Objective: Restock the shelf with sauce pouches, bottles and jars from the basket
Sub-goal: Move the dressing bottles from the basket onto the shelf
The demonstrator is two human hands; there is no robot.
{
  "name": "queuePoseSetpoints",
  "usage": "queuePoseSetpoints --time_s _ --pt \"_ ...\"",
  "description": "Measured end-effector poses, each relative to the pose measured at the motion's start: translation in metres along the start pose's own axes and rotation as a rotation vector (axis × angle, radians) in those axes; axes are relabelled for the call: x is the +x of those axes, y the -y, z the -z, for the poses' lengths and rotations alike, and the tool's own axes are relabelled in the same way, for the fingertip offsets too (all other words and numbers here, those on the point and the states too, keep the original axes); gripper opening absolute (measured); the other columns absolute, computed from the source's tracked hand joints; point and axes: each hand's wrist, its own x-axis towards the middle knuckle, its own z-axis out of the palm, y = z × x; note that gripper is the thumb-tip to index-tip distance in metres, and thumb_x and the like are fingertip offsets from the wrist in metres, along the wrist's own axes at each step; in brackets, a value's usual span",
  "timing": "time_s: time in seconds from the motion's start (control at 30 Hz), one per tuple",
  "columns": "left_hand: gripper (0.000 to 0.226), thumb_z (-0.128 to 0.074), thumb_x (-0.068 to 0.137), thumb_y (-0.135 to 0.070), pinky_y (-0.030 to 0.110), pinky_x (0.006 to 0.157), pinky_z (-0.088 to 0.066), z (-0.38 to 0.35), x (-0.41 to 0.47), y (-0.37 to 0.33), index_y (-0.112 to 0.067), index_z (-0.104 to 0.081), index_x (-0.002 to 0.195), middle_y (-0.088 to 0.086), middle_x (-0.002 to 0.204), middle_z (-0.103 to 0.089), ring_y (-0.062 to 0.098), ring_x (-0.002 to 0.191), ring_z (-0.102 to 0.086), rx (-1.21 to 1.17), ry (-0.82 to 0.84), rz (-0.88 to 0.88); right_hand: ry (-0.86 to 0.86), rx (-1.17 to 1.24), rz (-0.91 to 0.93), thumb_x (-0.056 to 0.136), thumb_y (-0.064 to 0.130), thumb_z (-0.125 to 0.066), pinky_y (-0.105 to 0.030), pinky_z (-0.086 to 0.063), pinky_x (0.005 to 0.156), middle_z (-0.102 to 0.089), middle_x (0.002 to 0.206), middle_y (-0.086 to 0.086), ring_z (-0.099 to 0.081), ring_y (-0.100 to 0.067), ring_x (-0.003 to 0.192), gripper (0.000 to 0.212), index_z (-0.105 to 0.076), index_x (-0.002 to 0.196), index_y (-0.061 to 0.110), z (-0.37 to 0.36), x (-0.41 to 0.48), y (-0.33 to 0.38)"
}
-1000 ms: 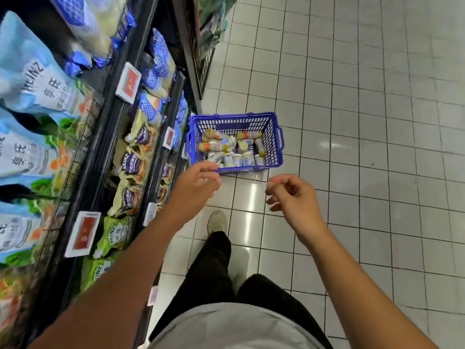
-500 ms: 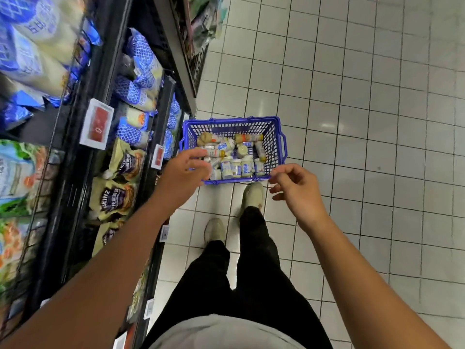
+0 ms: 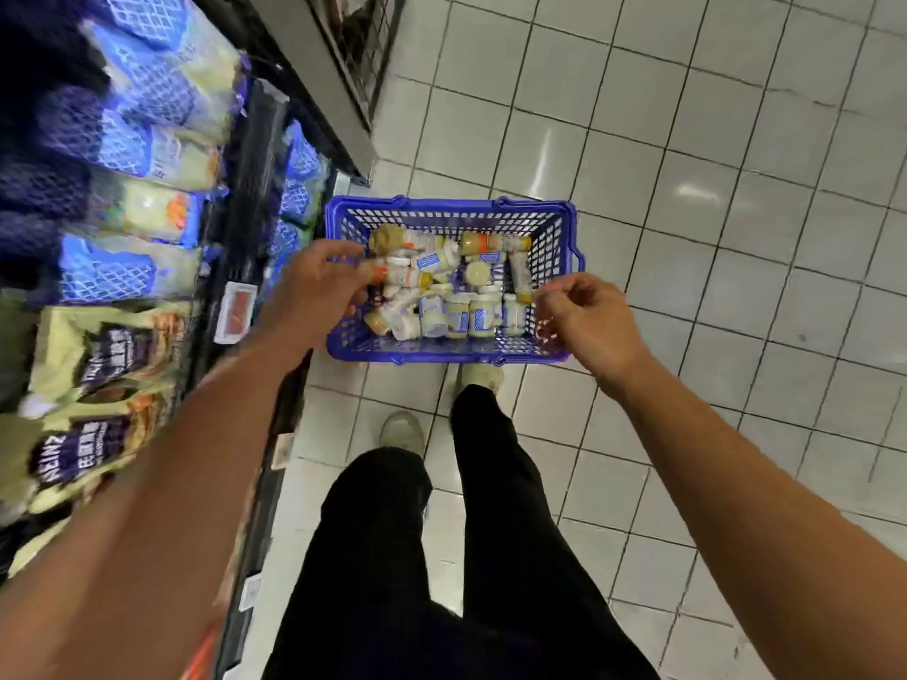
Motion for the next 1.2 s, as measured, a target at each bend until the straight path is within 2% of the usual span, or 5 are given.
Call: queuePoseSetpoints --time_s 0.3,0.43,0.77,0.97,1.2 --pt "0.028 -0.067 0.057 -0.052 0.035 0.069 -0.056 -0.044 0.160 0.078 -0.045 -0.061 0.084 0.000 0.091 -0.070 0.017 0.077 -0.065 0.306 0.053 0.062 0.064 -0.052 -0.210 0.096 0.019 -0.060 -0.027 -0.051 0.052 -0.064 0.079 -0.011 -0.059 -0.019 0.060 0.014 -0.061 0.099 0.005 -0.031 0.165 -0.083" --pt "0.023 -0.063 0.083 -0.036 0.027 0.060 -0.040 -0.070 0.224 0.125 -0.036 -0.058 0.106 -0.005 0.100 -0.064 0.011 0.076 -0.057 0.516 0.114 -0.032 0.056 0.030 -0.344 0.098 0.022 -0.057 -0.030 -0.054 0.059 -0.065 0.084 -0.012 -0.062 -0.021 0.065 0.012 -0.058 0.096 0.010 -0.062 0.231 -0.134" --pt "0.066 -0.080 0.077 -0.017 0.049 0.100 -0.045 -0.106 0.326 0.211 -0.007 -0.051 0.136 0.023 0.139 -0.045 0.041 0.122 -0.049 0.943 0.205 -0.309 -0.008 0.551 -0.541 0.100 0.021 -0.048 -0.028 -0.045 0.054 -0.049 0.068 -0.005 -0.047 -0.017 0.055 0.025 -0.048 0.076 0.013 -0.116 0.367 -0.201" --pt "0.052 -0.072 0.084 -0.012 0.054 0.095 -0.046 -0.114 0.342 0.233 -0.004 -0.051 0.131 0.023 0.125 -0.058 0.043 0.114 -0.054 1.032 0.128 -0.295 -0.156 0.651 -0.638 0.098 0.021 -0.049 -0.025 -0.053 0.065 -0.054 0.064 -0.002 -0.050 -0.013 0.056 0.032 -0.052 0.067 0.014 -0.141 0.410 -0.204" --pt "0.057 -0.078 0.081 -0.035 0.049 0.087 -0.054 -0.110 0.341 0.238 -0.017 -0.051 0.128 0.011 0.116 -0.064 0.032 0.105 -0.061 0.911 0.199 -0.137 -0.200 0.562 -0.729 0.101 0.032 -0.050 -0.017 -0.048 0.044 -0.064 0.054 -0.003 -0.059 -0.014 0.059 0.030 -0.058 0.077 0.015 -0.145 0.436 -0.200"
